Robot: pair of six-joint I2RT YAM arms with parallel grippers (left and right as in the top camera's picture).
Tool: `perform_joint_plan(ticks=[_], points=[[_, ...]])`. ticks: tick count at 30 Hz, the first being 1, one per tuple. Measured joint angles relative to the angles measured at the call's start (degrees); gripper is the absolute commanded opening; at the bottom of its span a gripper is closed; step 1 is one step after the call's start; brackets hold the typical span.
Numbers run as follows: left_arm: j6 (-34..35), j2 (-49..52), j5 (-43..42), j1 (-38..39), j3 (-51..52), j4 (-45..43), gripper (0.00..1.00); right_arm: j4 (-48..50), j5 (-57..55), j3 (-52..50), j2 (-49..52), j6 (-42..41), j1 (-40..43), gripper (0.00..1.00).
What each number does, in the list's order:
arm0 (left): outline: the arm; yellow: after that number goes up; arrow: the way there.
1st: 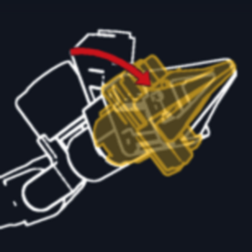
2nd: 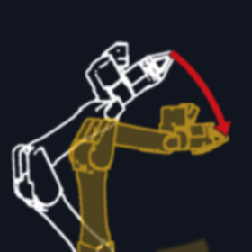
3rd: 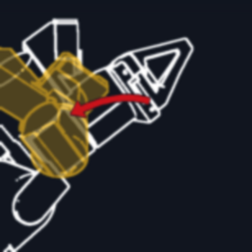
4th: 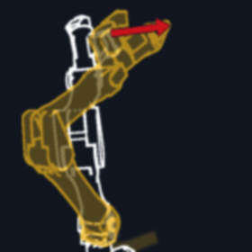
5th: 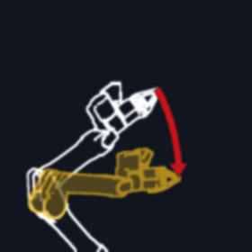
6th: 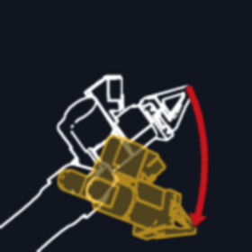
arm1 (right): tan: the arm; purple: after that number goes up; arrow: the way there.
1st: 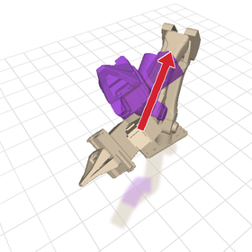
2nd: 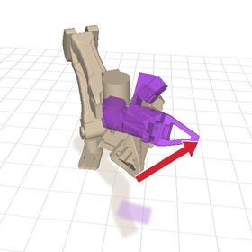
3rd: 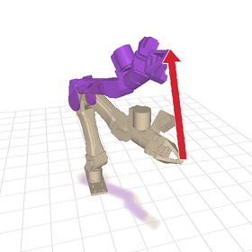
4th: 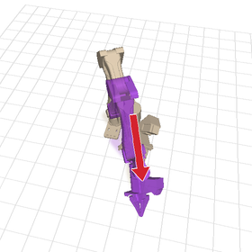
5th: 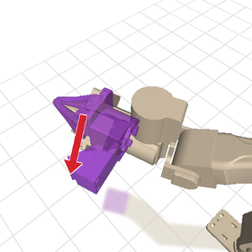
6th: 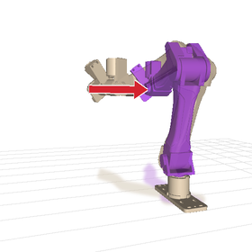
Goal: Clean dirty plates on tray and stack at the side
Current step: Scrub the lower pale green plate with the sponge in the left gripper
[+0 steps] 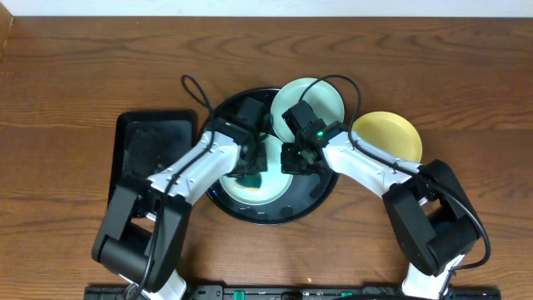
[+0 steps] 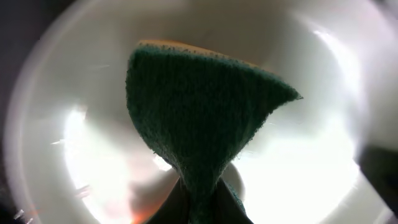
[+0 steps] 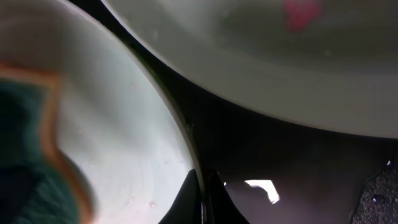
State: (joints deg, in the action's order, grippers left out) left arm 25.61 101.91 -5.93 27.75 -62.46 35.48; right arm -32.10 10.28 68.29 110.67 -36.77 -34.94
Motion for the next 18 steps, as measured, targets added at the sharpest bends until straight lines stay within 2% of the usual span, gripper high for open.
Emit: perform_joint_plan(ticks=[4,8,14,18], points=[[-4.5,0.0,-2.4,1.2,0.0,-1.5,0.07,0.0,0.0,0.0,0.0,0.0,0.0,0.01],[-3.7,0.0,-1.6,0.5,0.0,-1.4,0.07,0.0,0.0,0.0,0.0,0.0,0.0,0.01],[12.0,0.0,12.5,-1.3,-0.2,5.5,0.07,0.0,0.2,0.0,0.0,0.0,0.0,0.01],[16.4,0.0,15.7,-1.4,-0.2,6.0,0.07,0.3,1.0,0.0,0.1,0.0,0.0,0.01]])
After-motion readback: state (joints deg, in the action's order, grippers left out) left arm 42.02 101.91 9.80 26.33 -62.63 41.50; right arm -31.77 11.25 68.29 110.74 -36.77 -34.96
